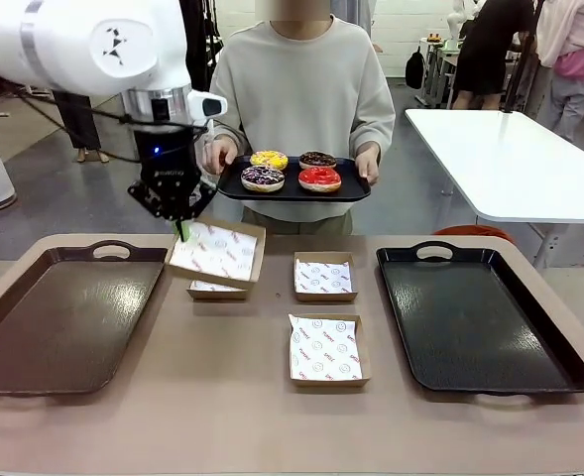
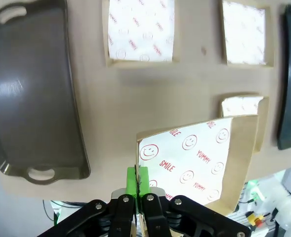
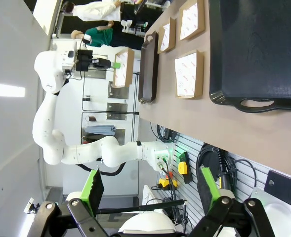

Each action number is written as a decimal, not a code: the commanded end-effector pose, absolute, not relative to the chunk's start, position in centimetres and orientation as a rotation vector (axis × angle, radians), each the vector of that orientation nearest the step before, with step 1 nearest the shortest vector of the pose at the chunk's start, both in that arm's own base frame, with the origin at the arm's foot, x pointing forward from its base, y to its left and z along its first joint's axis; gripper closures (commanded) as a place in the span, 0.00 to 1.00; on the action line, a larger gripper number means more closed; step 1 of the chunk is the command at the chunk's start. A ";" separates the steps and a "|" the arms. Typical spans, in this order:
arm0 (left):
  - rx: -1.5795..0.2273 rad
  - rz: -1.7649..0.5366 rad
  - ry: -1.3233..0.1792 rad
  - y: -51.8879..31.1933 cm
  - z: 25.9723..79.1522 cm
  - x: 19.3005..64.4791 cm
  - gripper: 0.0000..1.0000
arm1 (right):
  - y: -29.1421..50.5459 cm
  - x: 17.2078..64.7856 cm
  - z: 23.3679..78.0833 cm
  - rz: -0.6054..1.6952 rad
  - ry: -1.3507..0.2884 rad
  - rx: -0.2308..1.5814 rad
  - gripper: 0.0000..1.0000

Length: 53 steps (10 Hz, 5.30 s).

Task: Individually package the donuts and arrange them on the tray.
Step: Pick up one Paper togo box, then place the picked Paper togo box on the Handle tray while simultaneously picking up another Paper togo box from the table with the other hand.

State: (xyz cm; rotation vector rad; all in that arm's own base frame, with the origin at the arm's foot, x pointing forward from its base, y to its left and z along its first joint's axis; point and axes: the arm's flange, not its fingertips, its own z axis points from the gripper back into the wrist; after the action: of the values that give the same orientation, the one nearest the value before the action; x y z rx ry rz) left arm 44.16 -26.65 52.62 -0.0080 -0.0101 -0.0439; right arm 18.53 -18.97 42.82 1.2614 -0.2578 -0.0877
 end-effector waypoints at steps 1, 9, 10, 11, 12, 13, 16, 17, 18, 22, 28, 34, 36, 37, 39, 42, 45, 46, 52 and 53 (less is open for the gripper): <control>0.010 -0.012 -0.045 -27.3 53.2 48.3 1.00 | -19.0 18.6 42.9 -0.076 -0.280 1.278 0.00; 0.001 -0.017 -0.057 -26.0 52.9 52.0 1.00 | -19.0 18.6 42.9 -0.076 -0.280 1.278 0.00; 0.001 -0.017 -0.057 -26.0 52.9 52.0 1.00 | -19.0 18.6 42.9 -0.076 -0.280 1.278 0.00; 0.001 -0.017 -0.057 -26.0 52.9 52.0 1.00 | -19.0 18.6 42.9 -0.076 -0.280 1.278 0.00; 0.001 -0.017 -0.057 -26.0 52.9 52.0 1.00 | -19.0 18.6 42.9 -0.076 -0.280 1.278 0.00; 0.001 -0.017 -0.057 -26.0 52.9 52.0 1.00 | -19.0 18.6 42.9 -0.076 -0.280 1.278 0.00; 0.001 -0.017 -0.057 -26.0 52.9 52.0 1.00 | -19.0 18.6 42.9 -0.076 -0.280 1.278 0.00; 0.001 -0.017 -0.057 -26.0 52.9 52.0 1.00 | -19.0 18.6 42.9 -0.076 -0.280 1.278 0.00; 0.001 -0.017 -0.057 -26.0 52.9 52.0 1.00 | -19.0 18.6 42.9 -0.076 -0.280 1.278 0.00; 0.001 -0.017 -0.057 -26.0 52.9 52.0 1.00 | -19.0 18.6 42.9 -0.076 -0.280 1.278 0.00; 0.001 -0.017 -0.057 -26.0 52.9 52.0 1.00 | -19.0 18.6 42.9 -0.076 -0.280 1.278 0.00; -0.050 -0.027 -0.028 -23.4 54.5 51.3 0.99 | -14.4 21.4 47.1 -0.018 -0.128 1.013 0.00; -0.090 -0.016 -0.039 -19.7 56.2 49.4 0.99 | -10.1 24.6 50.5 -0.019 -0.066 0.864 0.00; -0.095 -0.015 -0.046 -17.7 56.4 48.5 0.99 | -7.4 26.4 52.1 -0.024 -0.049 0.784 0.00; -0.088 -0.001 -0.040 -13.9 55.8 46.9 0.99 | -1.1 29.5 54.7 -0.023 -0.035 0.632 0.00; -0.085 0.058 -0.027 -9.0 53.1 45.1 0.99 | 7.7 32.2 54.4 -0.020 -0.067 0.423 0.00; -0.072 0.072 -0.035 -5.5 50.7 44.3 0.99 | 13.7 33.4 51.2 -0.036 -0.079 0.320 0.00; -0.071 0.075 -0.039 -4.5 49.8 44.5 0.99 | 15.3 33.8 49.7 -0.039 -0.072 0.309 0.00; -0.039 -0.001 -0.021 -4.7 48.8 45.5 0.99 | 16.8 33.5 47.4 -0.066 -0.055 0.363 0.00; -0.049 0.024 -0.002 -4.2 48.4 45.2 0.99 | 17.7 34.0 46.9 -0.039 -0.036 0.310 0.00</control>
State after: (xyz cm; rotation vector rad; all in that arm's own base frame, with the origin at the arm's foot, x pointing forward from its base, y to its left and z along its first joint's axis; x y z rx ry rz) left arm 45.26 -4.47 48.46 -0.0475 -0.0013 0.0184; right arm 34.08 17.22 47.38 0.3304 -0.0414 -0.0462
